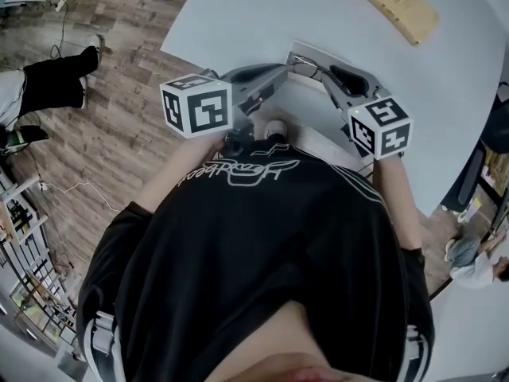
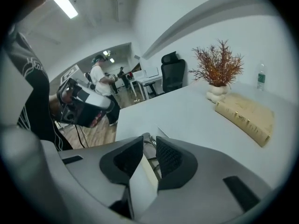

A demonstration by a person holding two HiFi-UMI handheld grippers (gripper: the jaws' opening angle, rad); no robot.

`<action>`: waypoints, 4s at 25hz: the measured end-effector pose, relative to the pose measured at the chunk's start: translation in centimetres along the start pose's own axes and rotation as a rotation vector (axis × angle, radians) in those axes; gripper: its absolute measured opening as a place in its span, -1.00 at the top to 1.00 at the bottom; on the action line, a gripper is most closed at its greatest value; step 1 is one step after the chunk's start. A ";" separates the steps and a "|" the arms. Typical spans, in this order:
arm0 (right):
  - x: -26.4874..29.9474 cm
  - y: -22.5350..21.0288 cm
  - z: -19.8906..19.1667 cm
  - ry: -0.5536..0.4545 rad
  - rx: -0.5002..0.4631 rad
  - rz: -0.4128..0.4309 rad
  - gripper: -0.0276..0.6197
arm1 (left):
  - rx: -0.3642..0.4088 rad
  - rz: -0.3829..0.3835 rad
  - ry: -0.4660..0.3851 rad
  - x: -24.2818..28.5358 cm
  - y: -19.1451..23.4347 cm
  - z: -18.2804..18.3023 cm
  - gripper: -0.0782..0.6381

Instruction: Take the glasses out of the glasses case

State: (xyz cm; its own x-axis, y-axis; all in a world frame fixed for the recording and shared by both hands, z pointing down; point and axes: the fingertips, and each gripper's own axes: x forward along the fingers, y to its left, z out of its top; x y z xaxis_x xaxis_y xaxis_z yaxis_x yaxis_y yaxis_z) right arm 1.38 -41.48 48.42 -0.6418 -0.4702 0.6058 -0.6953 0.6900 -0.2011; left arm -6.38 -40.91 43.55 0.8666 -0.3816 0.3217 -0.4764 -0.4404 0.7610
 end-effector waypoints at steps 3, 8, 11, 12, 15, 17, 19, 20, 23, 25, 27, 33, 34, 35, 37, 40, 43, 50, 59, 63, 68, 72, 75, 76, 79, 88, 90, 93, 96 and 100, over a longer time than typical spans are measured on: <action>1.0 -0.1 -1.0 0.076 -0.118 -0.019 0.70 | -0.007 0.007 0.001 -0.3 0.5 0.0 0.76; 2.6 -0.3 -2.0 0.178 -0.234 -0.022 0.65 | -0.025 0.018 -0.004 -0.5 1.6 0.2 0.76; 3.1 -0.5 -2.4 0.212 -0.253 -0.009 0.65 | -0.022 0.011 -0.005 -0.3 1.3 0.6 0.76; 3.3 -0.6 -2.6 0.226 -0.269 -0.010 0.65 | -0.017 0.011 -0.003 -0.3 1.3 0.6 0.76; 3.7 -0.9 -3.1 0.263 -0.316 -0.007 0.65 | -0.014 0.019 0.004 -0.3 1.5 0.6 0.76; 4.0 -1.0 -3.4 0.287 -0.347 -0.001 0.65 | -0.019 0.026 0.006 -0.4 1.8 0.4 0.76; 4.4 -1.1 -3.8 0.313 -0.388 -0.005 0.65 | -0.025 0.032 0.009 -0.5 2.0 0.2 0.76; 4.5 -1.1 -4.1 0.324 -0.407 -0.006 0.65 | -0.027 0.034 0.010 -0.5 2.1 0.0 0.76; 4.8 -1.1 -4.5 0.347 -0.438 -0.011 0.65 | -0.030 0.036 0.014 -0.6 2.3 -0.4 0.76; 4.9 -1.0 -4.5 0.355 -0.455 -0.014 0.66 | -0.030 0.037 0.017 -0.6 2.3 -0.6 0.76; 5.0 -1.1 -4.6 0.361 -0.460 -0.014 0.67 | -0.032 0.041 0.020 -0.5 2.5 -0.8 0.76; 5.1 -1.0 -4.6 0.374 -0.459 -0.015 0.73 | -0.046 0.051 0.027 -0.5 3.1 -1.2 0.76; 5.1 -1.1 -4.6 0.377 -0.461 -0.017 0.74 | -0.047 0.051 0.026 -0.5 3.1 -1.2 0.76; 5.1 -1.2 -4.6 0.379 -0.463 -0.019 0.74 | -0.048 0.050 0.025 -0.5 3.1 -1.2 0.76; 5.2 -1.3 -4.8 0.383 -0.462 -0.025 0.75 | -0.048 0.049 0.026 -0.5 3.2 -1.3 0.76; 5.2 -1.5 -5.1 0.391 -0.467 -0.036 0.76 | -0.046 0.047 0.027 -0.5 3.2 -1.3 0.76; 5.3 -1.6 -5.1 0.402 -0.496 -0.045 0.78 | -0.050 0.046 0.025 -0.5 3.3 -1.4 0.76; 5.4 -1.8 -5.0 0.420 -0.538 -0.071 0.83 | -0.053 0.052 0.017 -1.1 3.4 -1.6 0.76; 5.3 -1.7 -5.0 0.420 -0.551 -0.082 0.85 | -0.057 0.062 0.002 -1.7 3.4 -1.7 0.76; 5.4 -1.9 -5.0 0.413 -0.547 -0.094 0.85 | -0.054 0.063 0.001 -1.7 3.3 -1.8 0.76; 5.3 -2.1 -4.8 0.394 -0.549 -0.110 0.85 | -0.054 0.070 -0.003 -1.8 3.3 -2.0 0.76; 5.2 -2.1 -4.7 0.386 -0.568 -0.129 0.85 | -0.057 0.076 -0.005 -2.1 3.2 -2.3 0.76; 5.2 -2.3 -4.4 0.377 -0.583 -0.149 0.85 | -0.059 0.078 -0.006 -2.3 3.2 -2.4 0.76; 5.2 -2.3 -4.3 0.373 -0.589 -0.157 0.85 | -0.059 0.079 -0.006 -2.4 3.1 -2.5 0.76; 5.1 -2.4 -3.9 0.368 -0.609 -0.173 0.85 | -0.055 0.081 -0.005 -2.5 3.0 -2.7 0.76; 4.4 -2.9 -2.6 0.338 -0.652 -0.217 0.86 | -0.037 0.092 -0.020 -2.7 2.6 -2.8 0.76; 4.0 -2.8 -2.1 0.321 -0.652 -0.222 0.86 | -0.025 0.100 -0.022 -2.8 2.5 -2.9 0.76; 3.3 -2.2 -1.1 0.285 -0.638 -0.213 0.85 | -0.010 0.112 -0.036 -3.2 2.3 -2.9 0.76; 2.5 -1.5 -0.5 0.255 -0.626 -0.212 0.86 | -0.006 0.117 -0.059 -3.7 1.8 -2.7 0.76; 0.9 -0.3 0.3 0.201 -0.574 -0.212 0.86 | 0.010 0.124 -0.090 -4.5 0.8 -2.3 0.76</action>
State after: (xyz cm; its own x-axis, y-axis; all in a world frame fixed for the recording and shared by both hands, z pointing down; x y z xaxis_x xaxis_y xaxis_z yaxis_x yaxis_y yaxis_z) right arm 0.94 -42.30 48.80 -0.3981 -0.5548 0.7306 -0.4806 0.8045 0.3490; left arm -10.33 -37.64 44.04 0.7842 -0.5047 0.3611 -0.5810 -0.3928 0.7128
